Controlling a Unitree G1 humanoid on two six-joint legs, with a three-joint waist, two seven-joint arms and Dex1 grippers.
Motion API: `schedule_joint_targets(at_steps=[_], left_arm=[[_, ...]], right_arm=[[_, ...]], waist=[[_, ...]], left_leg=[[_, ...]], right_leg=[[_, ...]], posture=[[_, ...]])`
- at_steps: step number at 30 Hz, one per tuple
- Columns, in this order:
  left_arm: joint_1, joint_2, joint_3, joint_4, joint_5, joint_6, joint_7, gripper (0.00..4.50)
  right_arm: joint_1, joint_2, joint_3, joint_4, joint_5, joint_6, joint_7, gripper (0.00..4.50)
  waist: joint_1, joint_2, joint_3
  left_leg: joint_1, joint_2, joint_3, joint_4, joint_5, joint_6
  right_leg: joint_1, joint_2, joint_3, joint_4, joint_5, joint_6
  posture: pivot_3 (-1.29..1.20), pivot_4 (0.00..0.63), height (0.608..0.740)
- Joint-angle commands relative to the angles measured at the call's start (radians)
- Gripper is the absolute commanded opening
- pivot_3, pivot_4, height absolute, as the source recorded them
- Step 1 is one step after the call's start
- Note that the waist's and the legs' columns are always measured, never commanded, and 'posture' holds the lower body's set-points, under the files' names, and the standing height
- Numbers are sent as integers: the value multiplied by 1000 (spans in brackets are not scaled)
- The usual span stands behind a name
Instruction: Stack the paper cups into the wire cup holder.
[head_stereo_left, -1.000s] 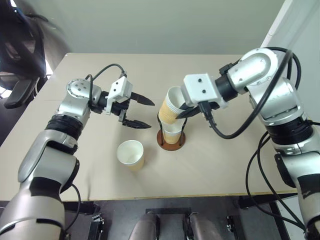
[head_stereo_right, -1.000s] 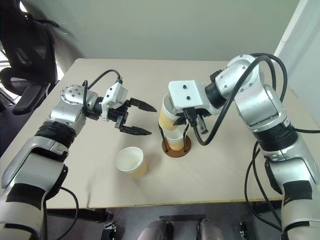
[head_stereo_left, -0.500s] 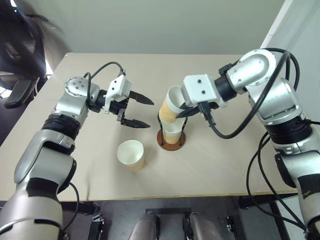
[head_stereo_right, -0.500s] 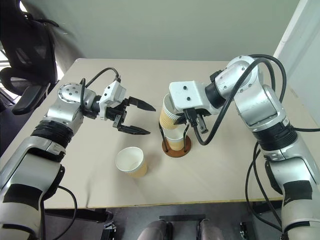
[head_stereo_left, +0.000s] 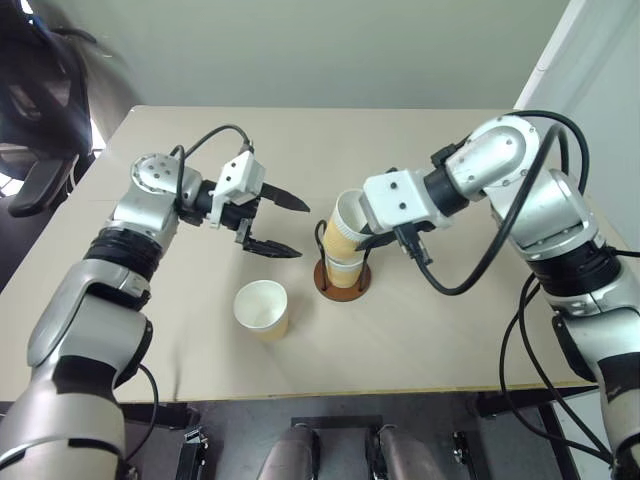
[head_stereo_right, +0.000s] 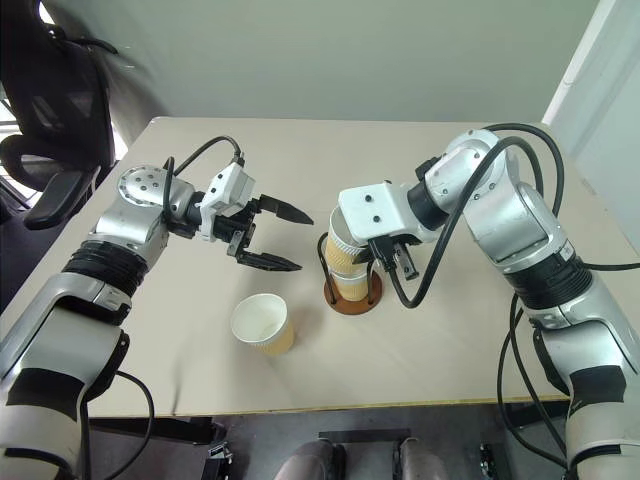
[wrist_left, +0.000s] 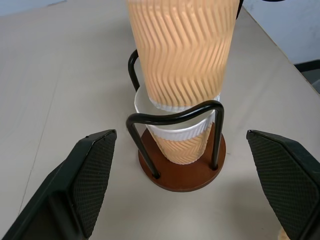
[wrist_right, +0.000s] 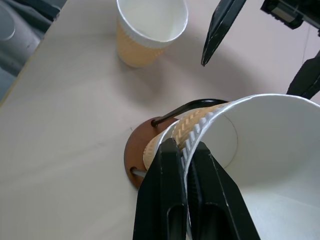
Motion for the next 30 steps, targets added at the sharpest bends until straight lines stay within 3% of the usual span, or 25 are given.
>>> schedule_joint_targets(at_steps=[1, 11, 16, 25, 30], left_arm=[[0, 20, 8, -28, -19, 5, -37, 4500], [3, 23, 8, -33, -19, 6, -37, 4500], [4, 23, 9, -33, -20, 9, -37, 4500], [4, 23, 8, -30, -19, 8, -37, 4500], [3, 24, 7, -27, -20, 7, -37, 4500]], right_arm=[[-10, -12, -3, -10, -17, -26, 6, 61], [-7, -19, 9, 38, -71, -103, 3, 61], [-6, -15, 3, 48, -84, -120, 3, 1280], [-9, -19, -4, 35, -76, -117, 29, 4466], [-15, -14, -17, 29, -62, -87, 35, 4489]], waist=[[0, 0, 0], [0, 0, 0], [0, 0, 0], [0, 0, 0], [0, 0, 0]], left_leg=[[0, 0, 0, 0, 0, 0], [0, 0, 0, 0, 0, 0], [0, 0, 0, 0, 0, 0], [0, 0, 0, 0, 0, 0], [0, 0, 0, 0, 0, 0]], right_leg=[[0, 0, 0, 0, 0, 0], [0, 0, 0, 0, 0, 0], [0, 0, 0, 0, 0, 0], [0, 0, 0, 0, 0, 0], [0, 0, 0, 0, 0, 0]], posture=[[0, 150, 740], [0, 150, 740], [0, 150, 740], [0, 150, 740], [0, 150, 740]])
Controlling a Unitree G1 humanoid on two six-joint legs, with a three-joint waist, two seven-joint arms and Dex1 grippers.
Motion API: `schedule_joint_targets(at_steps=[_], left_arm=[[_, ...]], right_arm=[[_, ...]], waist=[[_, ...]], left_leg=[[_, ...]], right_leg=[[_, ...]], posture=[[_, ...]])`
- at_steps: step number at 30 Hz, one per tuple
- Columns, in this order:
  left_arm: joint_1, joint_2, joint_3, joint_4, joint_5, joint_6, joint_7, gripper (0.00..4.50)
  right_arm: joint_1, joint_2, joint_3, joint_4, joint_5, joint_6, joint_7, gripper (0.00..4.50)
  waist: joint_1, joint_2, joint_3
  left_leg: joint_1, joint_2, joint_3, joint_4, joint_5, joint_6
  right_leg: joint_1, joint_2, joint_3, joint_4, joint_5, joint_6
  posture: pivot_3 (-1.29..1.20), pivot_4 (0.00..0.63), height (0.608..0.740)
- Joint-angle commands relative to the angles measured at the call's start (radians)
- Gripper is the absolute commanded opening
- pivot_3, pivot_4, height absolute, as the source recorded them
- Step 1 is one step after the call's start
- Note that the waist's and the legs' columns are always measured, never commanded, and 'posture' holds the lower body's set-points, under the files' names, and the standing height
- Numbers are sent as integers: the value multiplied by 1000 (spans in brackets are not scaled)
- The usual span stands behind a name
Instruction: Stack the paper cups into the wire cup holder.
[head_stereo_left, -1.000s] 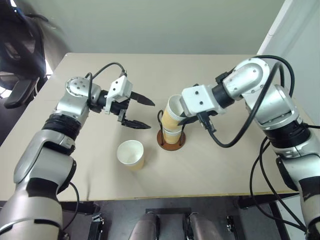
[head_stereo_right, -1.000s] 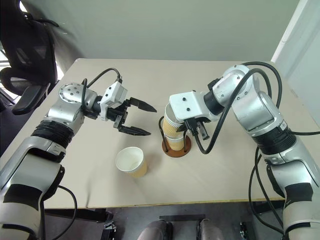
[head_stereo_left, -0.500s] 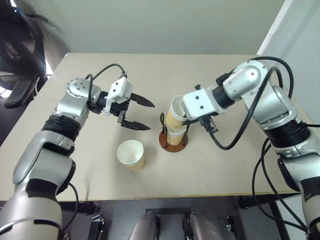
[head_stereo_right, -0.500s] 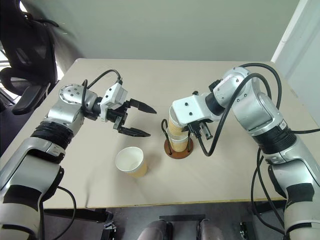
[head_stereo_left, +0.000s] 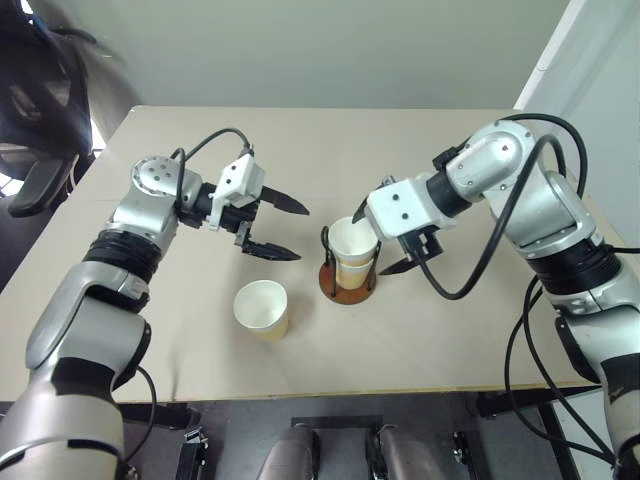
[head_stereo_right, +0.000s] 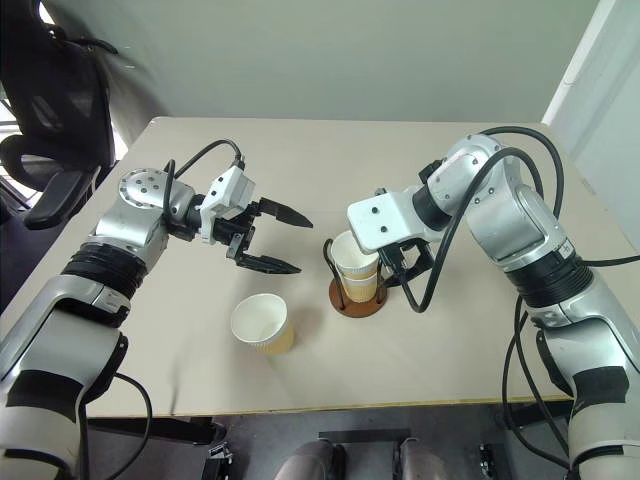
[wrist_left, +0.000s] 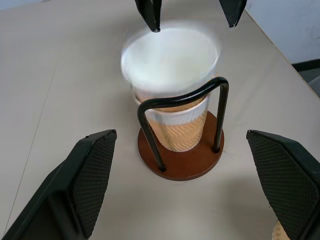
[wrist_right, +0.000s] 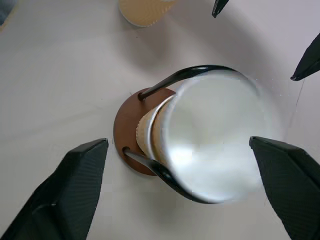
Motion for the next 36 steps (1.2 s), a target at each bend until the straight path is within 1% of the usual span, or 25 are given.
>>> schedule_joint_targets(at_steps=[1, 5, 9, 14, 17, 19, 24, 27, 31, 33, 36], left_arm=[[-7, 17, 9, -16, -18, -2, -37, 4500], [-10, 18, 9, -11, -18, -2, -37, 4500], [-23, 17, 14, 6, -8, 10, -37, 4500], [-81, 1, 53, 69, 55, 60, -37, 4500], [-100, 30, 26, 37, 34, 107, -37, 4500], [-101, 43, 7, 20, 34, 106, -37, 4500], [-97, 106, -68, -88, -21, 138, -37, 4500], [-108, 157, -110, -155, -56, 171, -37, 4500], [-114, 220, -167, -221, -75, 186, -37, 4500], [-117, 266, -203, -275, -80, 193, -37, 4500], [-139, 334, -261, -354, -92, 251, -37, 4500]], right_arm=[[-16, 0, -33, -32, 23, 22, 5, 4489], [-20, -1, -48, -35, 40, 43, -3, 4489], [-35, -9, -133, -54, 133, 184, -14, 4489], [-13, -69, -256, -132, 263, 398, -34, 4489], [18, -121, -334, -163, 336, 488, -53, 4489], [47, -151, -361, -178, 372, 517, -62, 4489], [157, -201, -438, -193, 452, 571, -106, 4489], [210, -229, -452, -186, 475, 567, -124, 4489], [227, -247, -451, -182, 500, 559, -147, 4489], [233, -255, -450, -181, 512, 558, -153, 4489], [243, -267, -448, -180, 530, 559, -158, 4489]], waist=[[0, 0, 0], [0, 0, 0], [1, 0, 0], [3, 0, 0], [3, 0, 0], [3, 0, 0], [3, 0, 0], [3, 0, 0], [2, 0, 0], [2, 0, 0], [0, 0, 0]], left_leg=[[0, 0, 0, 0, 0, 0], [0, 0, 0, 0, 0, 0], [0, 0, 0, 0, 0, 0], [-1, 0, 0, 0, 0, 0], [-2, 0, 0, 0, 0, 0], [-2, 0, 0, 0, 0, 0], [-1, 0, 0, -1, 2, -2], [-1, 0, 0, -1, 2, -2], [-1, 0, 0, -1, 2, -2], [-1, 0, 0, -1, 2, -2], [-1, 0, 0, -1, 2, -2]], right_leg=[[0, 0, 0, 0, 0, 0], [0, 0, 0, 0, 0, 0], [0, 0, 0, 0, 0, 0], [0, 0, 0, -2, 0, 0], [0, 0, 0, -2, 0, 0], [0, 0, 0, -2, 0, 0], [0, 0, 0, -2, 0, 0], [0, 0, 0, -1, 0, 0], [0, 1, 0, -1, 0, 1], [0, 0, 0, 0, 0, 1], [0, 1, 0, -1, 0, 0]], posture=[[0, 150, 740], [0, 150, 740], [0, 150, 740], [0, 150, 740], [0, 150, 740], [0, 150, 740], [0, 150, 740], [0, 150, 740], [0, 150, 740], [0, 150, 740], [0, 150, 740]])
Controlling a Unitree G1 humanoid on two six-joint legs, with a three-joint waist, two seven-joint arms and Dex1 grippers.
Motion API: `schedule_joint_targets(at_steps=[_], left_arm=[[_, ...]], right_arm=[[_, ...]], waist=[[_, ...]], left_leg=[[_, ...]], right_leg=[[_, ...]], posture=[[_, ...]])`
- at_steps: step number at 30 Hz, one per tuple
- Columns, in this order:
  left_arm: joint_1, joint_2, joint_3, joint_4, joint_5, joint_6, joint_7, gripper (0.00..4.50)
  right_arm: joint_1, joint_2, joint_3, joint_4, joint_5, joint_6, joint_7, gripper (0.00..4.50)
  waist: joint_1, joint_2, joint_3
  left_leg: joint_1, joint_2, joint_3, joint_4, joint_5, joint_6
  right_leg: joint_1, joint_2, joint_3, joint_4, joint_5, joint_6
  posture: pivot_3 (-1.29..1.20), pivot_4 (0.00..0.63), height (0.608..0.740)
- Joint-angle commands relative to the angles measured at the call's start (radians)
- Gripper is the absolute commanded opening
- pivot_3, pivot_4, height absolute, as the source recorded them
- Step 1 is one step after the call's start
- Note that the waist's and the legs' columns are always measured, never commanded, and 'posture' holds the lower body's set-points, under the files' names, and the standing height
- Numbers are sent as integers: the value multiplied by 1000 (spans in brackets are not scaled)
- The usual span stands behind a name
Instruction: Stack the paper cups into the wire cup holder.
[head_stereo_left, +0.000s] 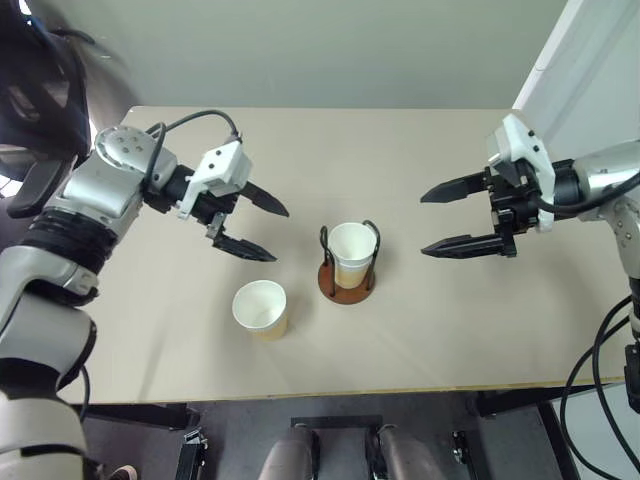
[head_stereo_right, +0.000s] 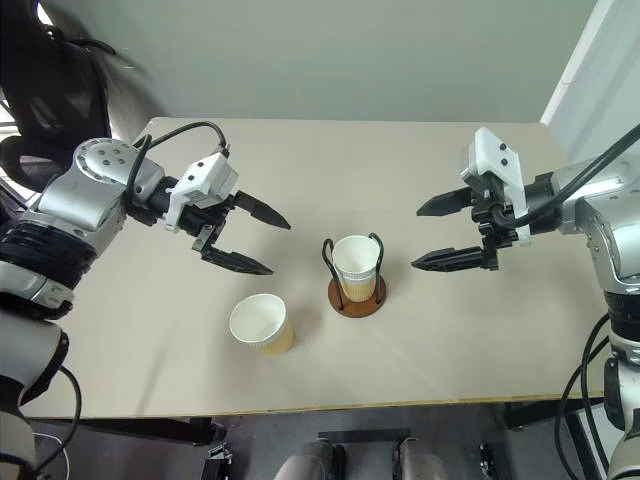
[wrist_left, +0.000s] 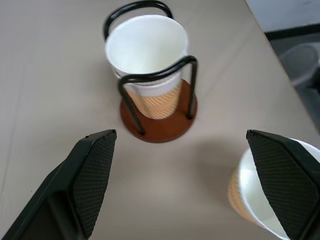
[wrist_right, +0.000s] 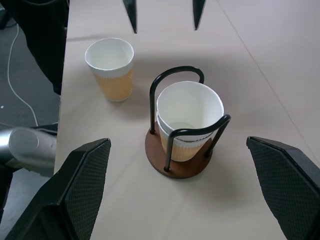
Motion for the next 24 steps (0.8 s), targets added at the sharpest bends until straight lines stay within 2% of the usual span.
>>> schedule_joint_targets(at_steps=[1, 7, 15, 24], left_arm=[[-49, 58, -32, -68, -26, 39, -35, 4500], [-78, 115, -111, -75, 18, -29, -35, 4500], [-108, 131, -167, -88, 73, -145, -35, 4500], [-103, 197, -167, -273, 33, -117, -35, 4500]], right_arm=[[1, -24, -37, -20, 33, -8, -10, 4489], [5, -53, -26, -14, 52, -6, -1, 4489], [15, -121, -20, -18, 88, 13, 37, 4489], [10, -175, -12, -1, 94, 8, 71, 4489]], waist=[[0, 0, 0], [2, 0, 0], [1, 0, 0], [-1, 0, 0]], left_leg=[[0, 0, 0, 0, 0, 0], [0, 0, 0, 0, -1, 1], [0, 0, 0, 0, -1, 2], [0, 0, 0, 0, -2, 3]], right_leg=[[0, 0, 0, 0, 0, 0], [0, 0, 0, 0, 0, 0], [0, 0, 0, 0, 0, 0], [0, 0, 0, -1, 0, 0]], posture=[[0, 150, 740], [0, 150, 740], [0, 150, 740], [0, 150, 740]])
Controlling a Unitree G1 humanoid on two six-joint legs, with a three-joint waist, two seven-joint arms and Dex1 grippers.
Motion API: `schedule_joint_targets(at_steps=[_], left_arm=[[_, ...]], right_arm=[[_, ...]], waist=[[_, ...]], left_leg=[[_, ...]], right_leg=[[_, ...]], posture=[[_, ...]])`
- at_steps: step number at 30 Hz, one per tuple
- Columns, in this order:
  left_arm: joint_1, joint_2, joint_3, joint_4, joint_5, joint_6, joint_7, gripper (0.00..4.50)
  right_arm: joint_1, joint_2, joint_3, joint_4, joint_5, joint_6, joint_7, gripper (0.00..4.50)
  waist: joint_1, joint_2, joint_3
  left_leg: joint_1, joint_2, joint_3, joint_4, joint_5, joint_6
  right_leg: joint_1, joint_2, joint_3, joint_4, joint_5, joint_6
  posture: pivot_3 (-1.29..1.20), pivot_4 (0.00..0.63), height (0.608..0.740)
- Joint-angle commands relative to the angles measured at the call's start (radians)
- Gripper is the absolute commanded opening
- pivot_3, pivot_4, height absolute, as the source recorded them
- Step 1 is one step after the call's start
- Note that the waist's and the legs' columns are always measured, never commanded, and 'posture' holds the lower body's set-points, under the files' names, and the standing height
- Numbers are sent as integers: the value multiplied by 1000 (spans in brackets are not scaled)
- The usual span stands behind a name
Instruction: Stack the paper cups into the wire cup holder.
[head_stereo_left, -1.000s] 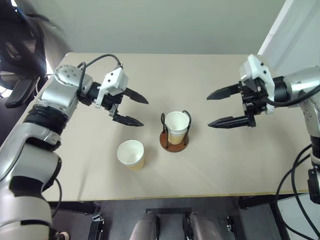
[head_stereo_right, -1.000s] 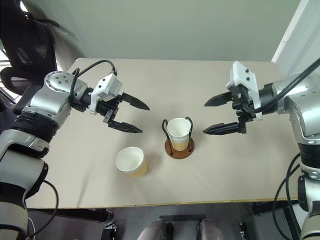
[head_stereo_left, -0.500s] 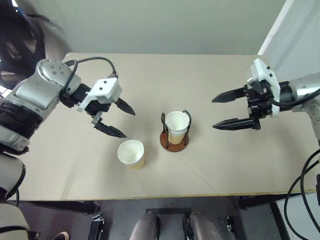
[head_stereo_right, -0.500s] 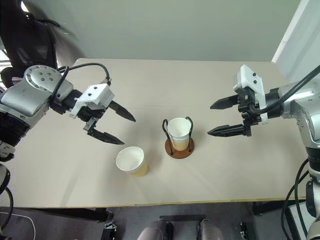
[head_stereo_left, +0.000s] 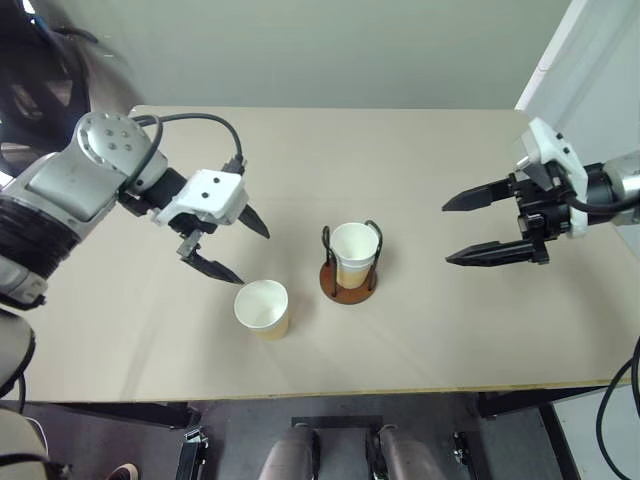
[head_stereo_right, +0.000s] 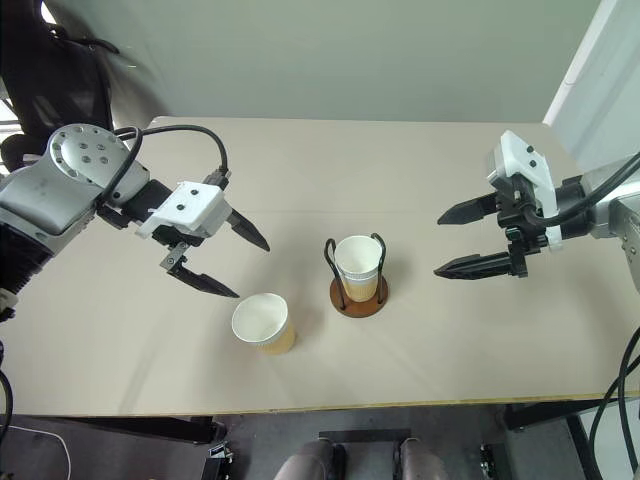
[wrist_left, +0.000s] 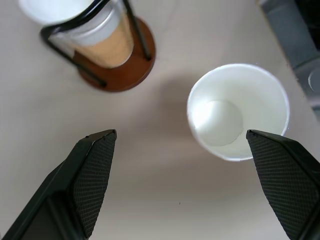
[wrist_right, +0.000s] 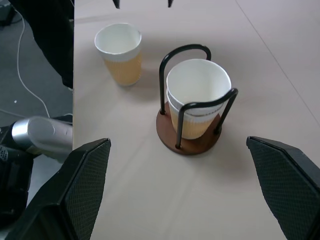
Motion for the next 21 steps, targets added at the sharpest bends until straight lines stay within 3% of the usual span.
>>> schedule_joint_targets(at_steps=[1, 10, 21], left_arm=[[-22, 54, 0, -89, -35, 12, -35, 4500], [-53, 121, -103, -195, -1, -41, -35, 4500], [-40, 151, -132, -234, 44, -101, -35, 4500]], right_arm=[[-17, -29, -15, -3, 16, -6, 21, 4489], [-20, -48, -3, 7, 14, -6, 48, 4489], [-39, -57, 17, 24, -1, -18, 69, 4489]], waist=[[-2, 0, 0], [-2, 0, 0], [-3, 0, 0]], left_leg=[[0, 0, 0, 0, 0, 0], [0, 0, 0, -1, -1, 1], [1, 0, 0, -1, -1, 1]], right_leg=[[0, 0, 0, 0, 0, 0], [0, 0, 0, 1, 0, -1], [0, 0, 0, 1, 0, -1]], posture=[[0, 150, 740], [0, 150, 740], [0, 150, 740]])
